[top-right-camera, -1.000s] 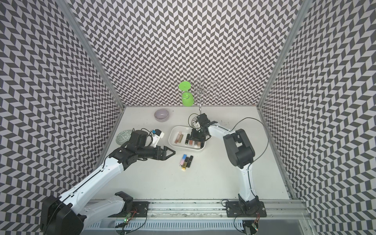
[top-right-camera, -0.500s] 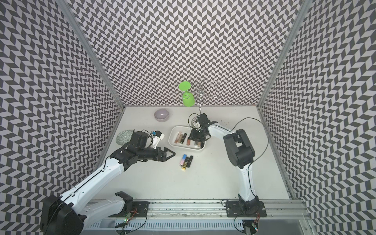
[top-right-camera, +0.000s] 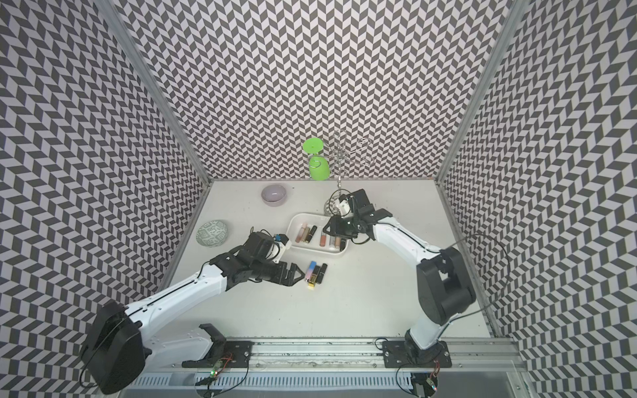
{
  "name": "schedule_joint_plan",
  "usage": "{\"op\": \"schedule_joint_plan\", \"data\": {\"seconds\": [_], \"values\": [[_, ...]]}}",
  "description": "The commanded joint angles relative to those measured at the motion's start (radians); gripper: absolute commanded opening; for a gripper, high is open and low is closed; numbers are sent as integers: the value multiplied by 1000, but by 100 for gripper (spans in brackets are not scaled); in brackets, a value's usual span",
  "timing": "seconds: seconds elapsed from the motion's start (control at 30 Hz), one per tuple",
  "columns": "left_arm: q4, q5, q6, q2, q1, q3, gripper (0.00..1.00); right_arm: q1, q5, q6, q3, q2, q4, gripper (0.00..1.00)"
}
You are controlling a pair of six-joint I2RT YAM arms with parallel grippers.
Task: Put the lipstick into the storage box
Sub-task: Place the lipstick in the storage box, then pick up the lipstick at the center of the board.
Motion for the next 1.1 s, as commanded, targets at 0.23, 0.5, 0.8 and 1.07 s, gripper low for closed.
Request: {"op": "schedule_joint_plan", "data": {"seconds": [0.23, 0.5, 0.8, 1.07], "values": [[-59, -226, -14, 218, -49, 124, 96, 15, 107, -42, -213, -257, -102, 47], [-80, -272, 22, 339, -78, 205, 93, 15, 103, -35, -253, -329, -111, 47], [-86, -303, 34, 427, -117, 246, 92, 15, 104, -47, -251, -344, -124, 47], [-110, -339, 36, 459, -123, 271, 85, 13, 95, -46, -268, -358, -120, 48]]}}
